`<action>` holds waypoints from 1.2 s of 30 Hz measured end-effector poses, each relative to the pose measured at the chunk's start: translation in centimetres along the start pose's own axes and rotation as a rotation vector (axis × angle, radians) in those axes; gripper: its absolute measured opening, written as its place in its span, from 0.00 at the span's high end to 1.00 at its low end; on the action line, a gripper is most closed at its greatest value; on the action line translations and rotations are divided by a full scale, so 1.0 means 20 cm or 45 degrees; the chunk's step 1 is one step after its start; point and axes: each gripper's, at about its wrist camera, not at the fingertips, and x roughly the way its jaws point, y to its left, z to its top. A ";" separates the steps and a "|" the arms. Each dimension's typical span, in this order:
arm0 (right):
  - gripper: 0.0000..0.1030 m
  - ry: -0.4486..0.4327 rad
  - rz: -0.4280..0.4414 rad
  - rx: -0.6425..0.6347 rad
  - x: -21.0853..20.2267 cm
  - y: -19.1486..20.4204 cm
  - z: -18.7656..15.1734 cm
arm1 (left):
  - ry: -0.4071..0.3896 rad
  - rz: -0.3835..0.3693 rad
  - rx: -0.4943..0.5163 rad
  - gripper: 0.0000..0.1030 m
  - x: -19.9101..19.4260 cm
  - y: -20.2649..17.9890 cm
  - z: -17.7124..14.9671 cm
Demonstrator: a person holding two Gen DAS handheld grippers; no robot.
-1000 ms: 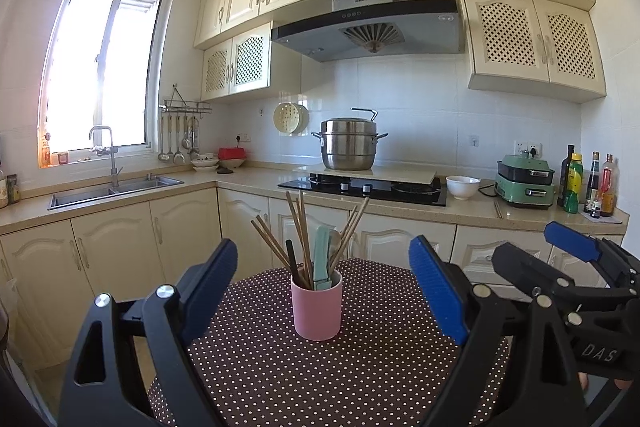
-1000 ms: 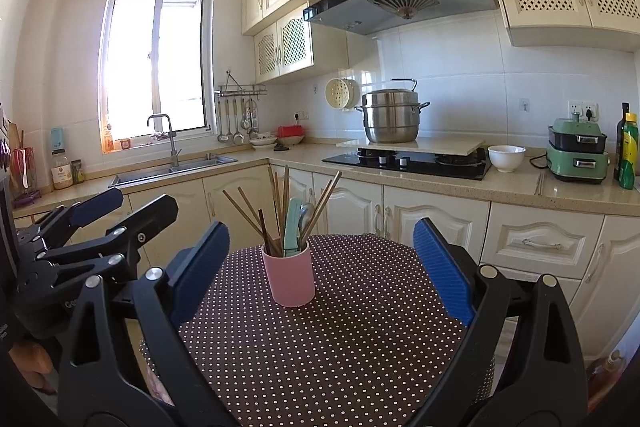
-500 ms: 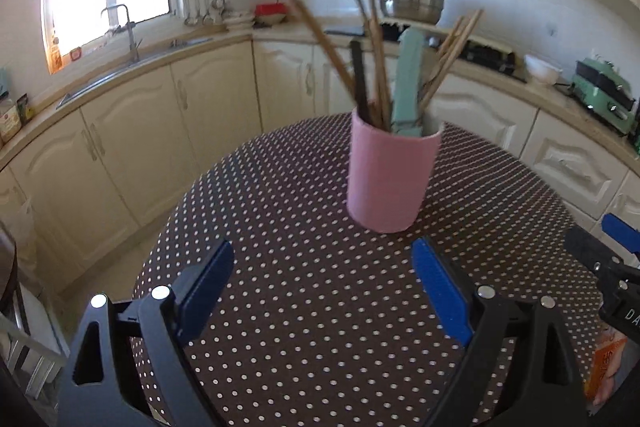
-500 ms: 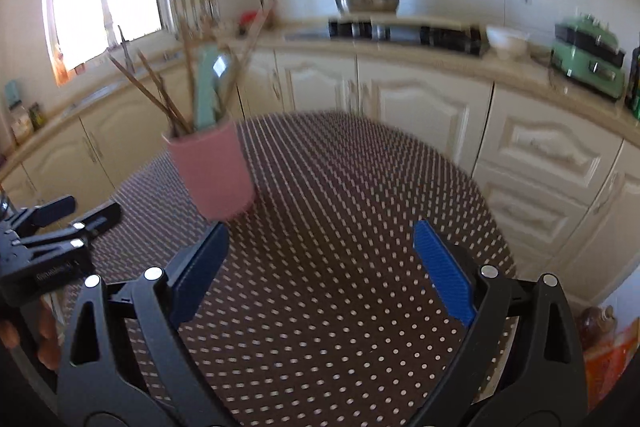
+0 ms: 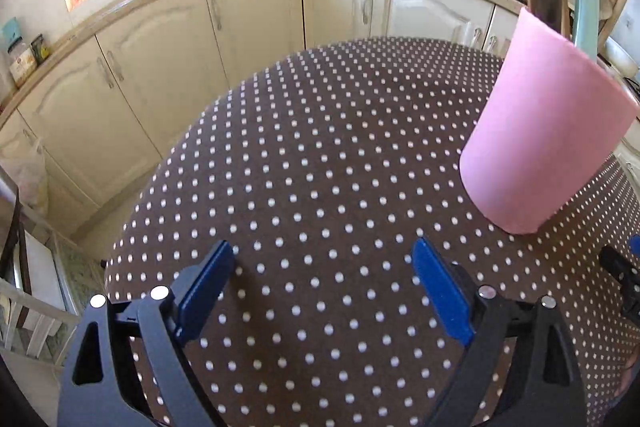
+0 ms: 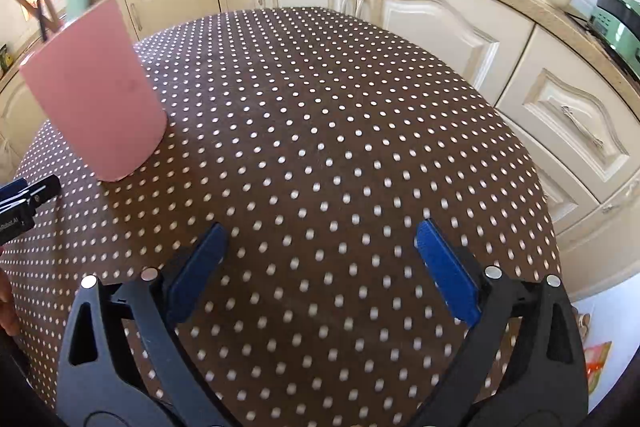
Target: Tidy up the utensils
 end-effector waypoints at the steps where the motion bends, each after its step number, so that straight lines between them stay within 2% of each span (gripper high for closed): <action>1: 0.06 0.000 0.003 -0.007 0.01 -0.01 0.01 | -0.002 0.000 0.001 0.12 0.01 0.00 0.00; 11: 0.06 0.001 0.009 -0.025 0.05 -0.01 0.04 | 0.007 -0.011 0.008 0.05 0.08 -0.02 0.03; 36: 0.06 0.002 0.011 -0.023 0.05 -0.01 0.05 | 0.007 -0.013 0.001 0.04 0.07 -0.02 0.02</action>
